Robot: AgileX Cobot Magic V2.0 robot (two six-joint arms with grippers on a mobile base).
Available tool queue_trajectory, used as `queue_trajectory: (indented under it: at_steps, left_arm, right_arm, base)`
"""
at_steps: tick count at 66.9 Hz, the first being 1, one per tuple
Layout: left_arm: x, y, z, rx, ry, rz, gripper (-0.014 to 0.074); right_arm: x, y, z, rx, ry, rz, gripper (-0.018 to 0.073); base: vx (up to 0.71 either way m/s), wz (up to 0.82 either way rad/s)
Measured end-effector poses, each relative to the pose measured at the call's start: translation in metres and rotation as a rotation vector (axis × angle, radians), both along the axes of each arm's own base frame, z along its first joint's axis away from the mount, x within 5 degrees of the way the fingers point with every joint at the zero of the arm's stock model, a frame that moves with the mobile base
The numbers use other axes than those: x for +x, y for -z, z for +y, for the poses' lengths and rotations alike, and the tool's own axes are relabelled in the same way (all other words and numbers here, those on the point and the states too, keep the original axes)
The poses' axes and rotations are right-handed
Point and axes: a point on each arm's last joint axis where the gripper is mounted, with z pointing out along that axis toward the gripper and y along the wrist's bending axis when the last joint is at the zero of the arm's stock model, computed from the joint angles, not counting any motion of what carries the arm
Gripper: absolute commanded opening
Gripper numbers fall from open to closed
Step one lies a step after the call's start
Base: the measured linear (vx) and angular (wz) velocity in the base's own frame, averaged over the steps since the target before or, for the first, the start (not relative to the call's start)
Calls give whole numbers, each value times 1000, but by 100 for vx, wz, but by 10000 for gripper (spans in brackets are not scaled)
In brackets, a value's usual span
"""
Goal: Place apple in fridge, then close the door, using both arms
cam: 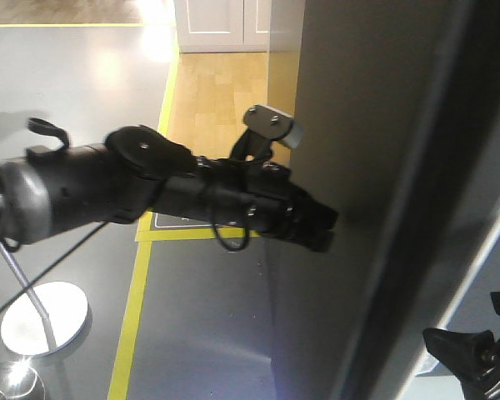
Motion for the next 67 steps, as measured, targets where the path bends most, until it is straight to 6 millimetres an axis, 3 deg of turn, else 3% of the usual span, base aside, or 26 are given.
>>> queue_trajectory:
  at_steps: [34, 54, 67]
  left_arm:
    - [33, 16, -84, -80, 81, -66, -6]
    - [30, 14, -79, 35, 148, -97, -6]
    - [22, -10, -59, 162, 91, -96, -6]
  right_arm:
    - [0, 0, 0, 0, 0, 0, 593]
    - [0, 0, 0, 0, 0, 0, 593]
    - [0, 0, 0, 0, 0, 0, 593]
  base:
    - [0, 0]
    - [0, 0]
    - [0, 0]
